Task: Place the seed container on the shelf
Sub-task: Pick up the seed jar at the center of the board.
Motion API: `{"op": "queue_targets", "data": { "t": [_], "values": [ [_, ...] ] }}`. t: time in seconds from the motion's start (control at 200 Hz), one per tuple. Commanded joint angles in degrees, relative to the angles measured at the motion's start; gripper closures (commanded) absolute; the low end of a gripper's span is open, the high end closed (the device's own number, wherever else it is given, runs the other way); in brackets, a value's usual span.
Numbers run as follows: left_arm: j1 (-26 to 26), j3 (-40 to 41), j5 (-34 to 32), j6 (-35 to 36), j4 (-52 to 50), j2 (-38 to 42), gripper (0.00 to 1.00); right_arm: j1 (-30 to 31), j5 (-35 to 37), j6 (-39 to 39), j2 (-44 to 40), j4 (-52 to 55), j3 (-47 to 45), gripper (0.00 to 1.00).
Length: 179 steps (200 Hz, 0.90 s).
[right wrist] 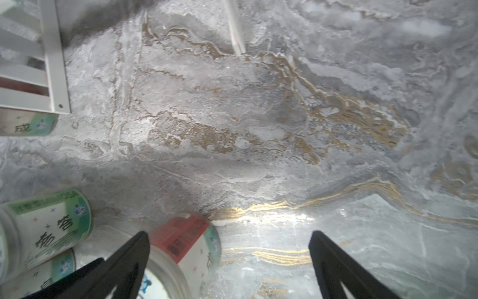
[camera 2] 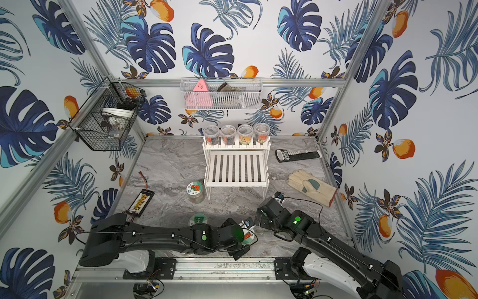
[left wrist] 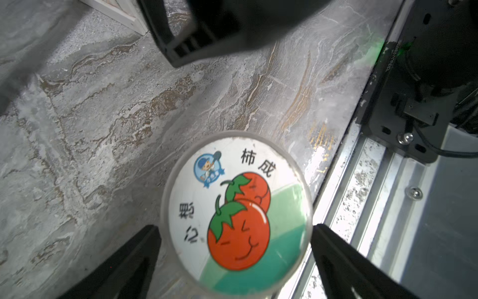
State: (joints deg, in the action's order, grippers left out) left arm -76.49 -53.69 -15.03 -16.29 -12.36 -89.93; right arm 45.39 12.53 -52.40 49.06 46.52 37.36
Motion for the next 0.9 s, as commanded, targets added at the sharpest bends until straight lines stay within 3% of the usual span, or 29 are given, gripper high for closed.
{"op": "queue_targets", "data": {
  "t": [0.0, 0.095, 0.265, 0.475, 0.575, 0.686, 0.891],
  "values": [
    [0.02, -1.22, -0.45, 1.14, 1.17, -2.21, 0.01, -1.62, -2.03, -0.91, -1.09, 0.87, -0.84, 0.0],
    [-0.01, -0.66, -1.28, 0.32, 1.18, -2.3, 0.03, -2.21, -2.08, -0.47, -2.16, 0.72, -1.06, 0.0],
    [1.09, 1.6, -0.37, -1.05, 2.33, 1.91, 0.27, -2.23, -3.42, 4.14, -3.78, -1.97, -0.77, 0.0],
    [5.43, 1.61, 1.34, -2.26, -2.29, 8.35, 0.3, -2.23, -5.24, 13.33, -3.66, -6.82, 1.78, 0.0],
    [10.97, -1.44, 5.38, -2.59, -9.48, 13.56, 0.3, -2.23, -7.38, 19.54, -3.2, -11.86, 2.73, 0.0],
    [20.21, -6.78, 16.23, -0.73, -17.96, 17.68, 0.3, -2.23, -13.67, 28.56, -2.27, -20.24, 3.49, 0.02],
    [29.53, -20.47, 25.39, 5.44, -35.93, 16.17, 0.3, -1.96, -24.45, 44.4, 0.87, -40.69, 0.87, 0.12]
  ]
}}
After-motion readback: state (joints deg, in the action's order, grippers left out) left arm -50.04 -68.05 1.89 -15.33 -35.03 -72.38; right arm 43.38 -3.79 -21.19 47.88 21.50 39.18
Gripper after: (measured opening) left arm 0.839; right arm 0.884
